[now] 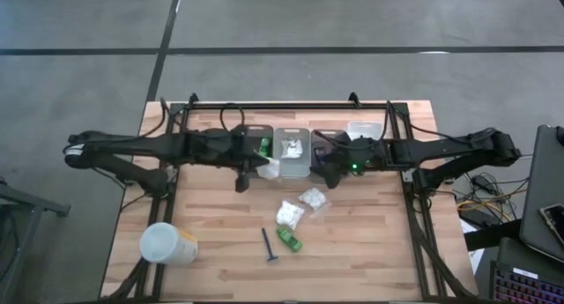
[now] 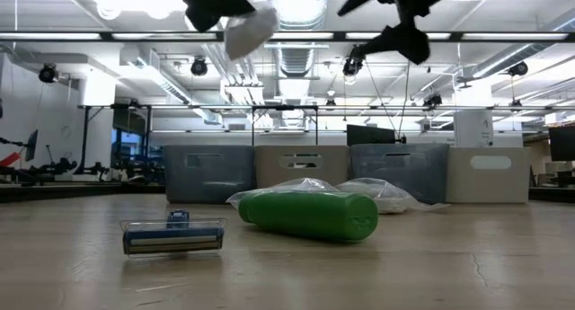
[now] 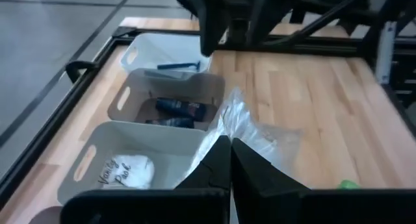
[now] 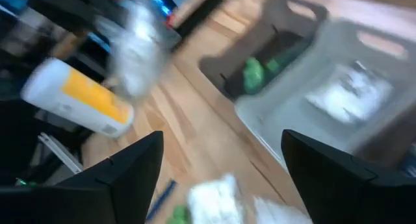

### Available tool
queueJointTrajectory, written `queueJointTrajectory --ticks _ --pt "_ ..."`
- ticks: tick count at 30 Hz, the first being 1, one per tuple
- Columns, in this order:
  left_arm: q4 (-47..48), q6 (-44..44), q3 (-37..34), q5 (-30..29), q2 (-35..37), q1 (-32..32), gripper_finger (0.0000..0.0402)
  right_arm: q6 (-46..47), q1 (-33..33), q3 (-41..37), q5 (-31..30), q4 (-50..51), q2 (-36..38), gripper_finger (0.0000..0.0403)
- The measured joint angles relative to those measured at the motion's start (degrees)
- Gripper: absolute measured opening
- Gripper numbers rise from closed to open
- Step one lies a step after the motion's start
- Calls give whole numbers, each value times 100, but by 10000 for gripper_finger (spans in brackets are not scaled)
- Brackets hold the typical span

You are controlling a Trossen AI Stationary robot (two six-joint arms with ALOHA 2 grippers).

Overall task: Pick & Place Travel size toiletries
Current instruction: Put the left white cotton pack into the gray bin

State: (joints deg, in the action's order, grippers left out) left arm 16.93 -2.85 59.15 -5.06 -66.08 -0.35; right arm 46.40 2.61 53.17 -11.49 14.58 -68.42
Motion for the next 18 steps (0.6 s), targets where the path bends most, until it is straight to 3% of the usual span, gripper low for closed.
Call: queueJointTrajectory --ticks 6,18 --pt "-52 164 366 66 -648 -7 1 -409 -41 4 -6 -947 -302 316" --pt "453 722 1425 125 -1786 -19 1 -890 -52 4 -63 -1049 -605 333"
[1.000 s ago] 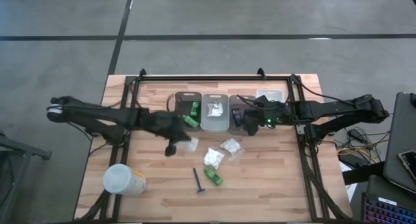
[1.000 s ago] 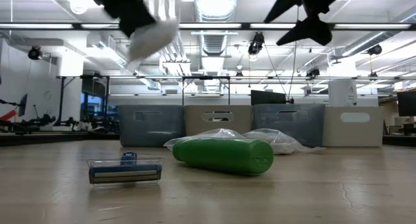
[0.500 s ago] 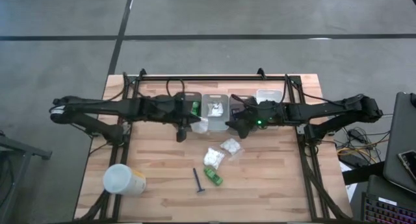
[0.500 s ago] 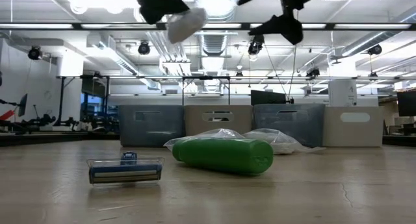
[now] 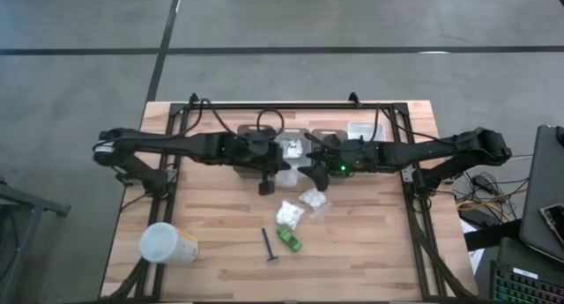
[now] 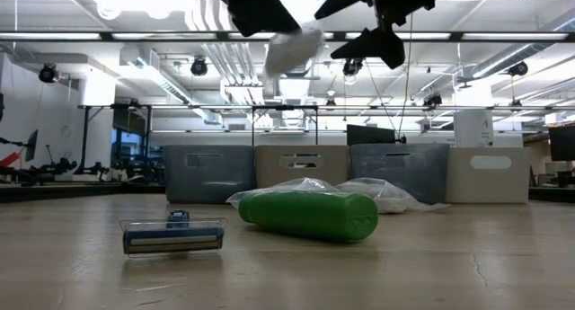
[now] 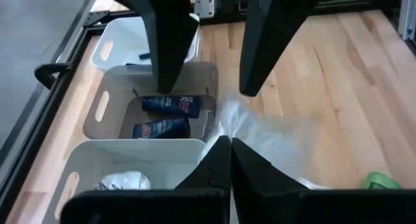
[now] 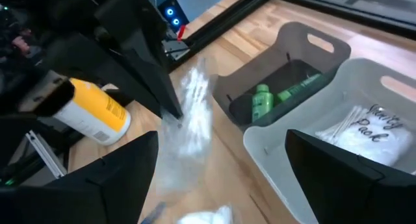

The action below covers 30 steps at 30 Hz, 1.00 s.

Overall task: Pick & Place Travel size toiletries
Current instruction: Put the left white cotton pack into the gray bin

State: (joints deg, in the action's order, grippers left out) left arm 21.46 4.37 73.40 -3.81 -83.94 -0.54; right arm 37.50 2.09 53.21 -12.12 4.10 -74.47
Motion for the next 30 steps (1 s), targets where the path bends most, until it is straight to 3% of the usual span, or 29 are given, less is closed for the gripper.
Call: queueJointTrajectory --ticks 9,18,30 --pt "0 15 60 -76 -161 -40 1 -129 -2 0 -14 108 17 338" --pt "5 334 47 -153 -213 -492 1 -123 2 2 -483 874 472 316" --pt "-616 539 73 466 -1374 -1594 2 273 0 4 -1078 2115 1372 286"
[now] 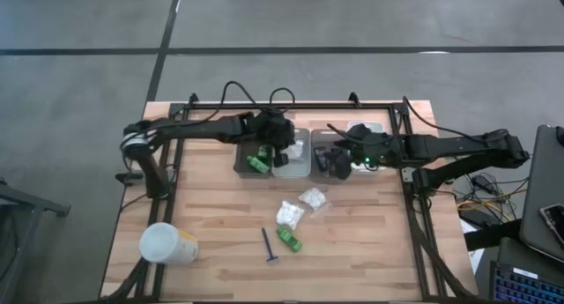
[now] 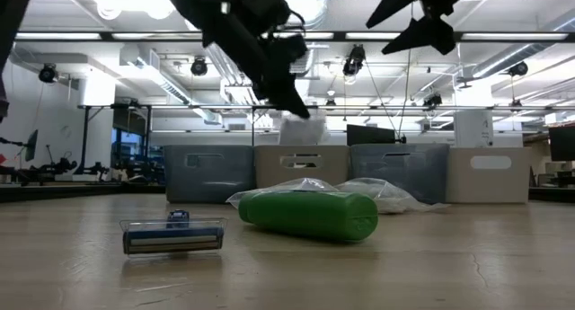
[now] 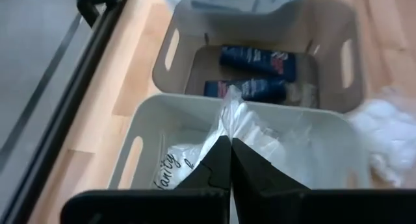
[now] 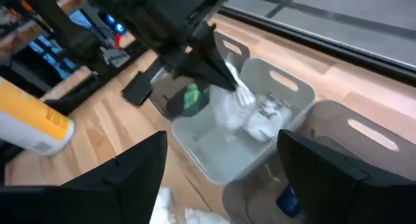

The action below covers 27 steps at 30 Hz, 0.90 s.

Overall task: Pick & Place Travel size toiletries
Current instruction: Put the left white cotton pack into the gray bin

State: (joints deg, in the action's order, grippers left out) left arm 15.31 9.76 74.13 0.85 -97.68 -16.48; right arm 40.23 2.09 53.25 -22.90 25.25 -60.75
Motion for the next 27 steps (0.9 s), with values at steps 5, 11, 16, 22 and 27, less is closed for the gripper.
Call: queueJointTrajectory --ticks 5,11,16,22,27 --pt "-30 -4 128 15 -508 -147 3 141 2 -2 3 210 19 282" --pt "86 -12 271 -226 -855 -157 38 183 2 -2 15 210 -129 299" --pt "224 -83 300 -247 -824 -157 128 181 0 -4 18 272 -167 317" --pt "698 -100 293 -364 -473 -134 224 181 0 -11 20 311 -181 333" --pt "1038 -321 285 -382 119 -36 255 239 0 -11 17 300 -200 345"
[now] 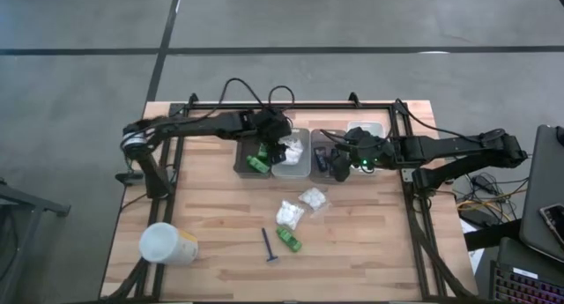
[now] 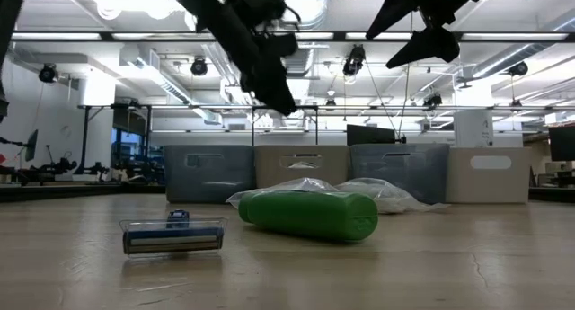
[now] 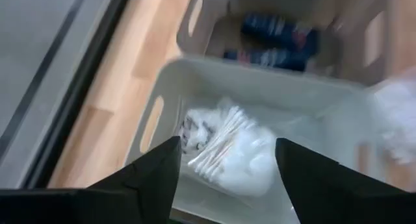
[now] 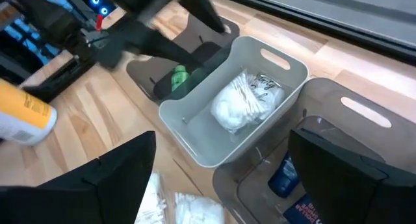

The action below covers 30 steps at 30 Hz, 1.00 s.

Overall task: Pick & Place Travel size toiletries
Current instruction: Put the left white cotton pack into the gray bin

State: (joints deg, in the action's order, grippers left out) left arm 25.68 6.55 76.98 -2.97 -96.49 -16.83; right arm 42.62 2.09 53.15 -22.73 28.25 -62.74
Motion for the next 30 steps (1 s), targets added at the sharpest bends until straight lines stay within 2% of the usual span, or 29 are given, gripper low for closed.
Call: queueJointTrajectory --ticks 9,20,25,27,30 --pt "393 -84 -32 305 898 308 247 845 19 -7 -110 86 -143 349" --pt "582 -374 -269 705 1030 1001 246 3013 718 -11 439 904 -568 325" --pt "17 -410 -676 705 995 1452 245 4139 1258 -13 480 1507 -557 325" --pt "-306 -409 -759 653 946 1649 245 4359 1441 -13 480 1750 -547 325" --pt "-698 -281 -795 266 797 1924 245 4438 1652 -13 480 2089 -546 327"
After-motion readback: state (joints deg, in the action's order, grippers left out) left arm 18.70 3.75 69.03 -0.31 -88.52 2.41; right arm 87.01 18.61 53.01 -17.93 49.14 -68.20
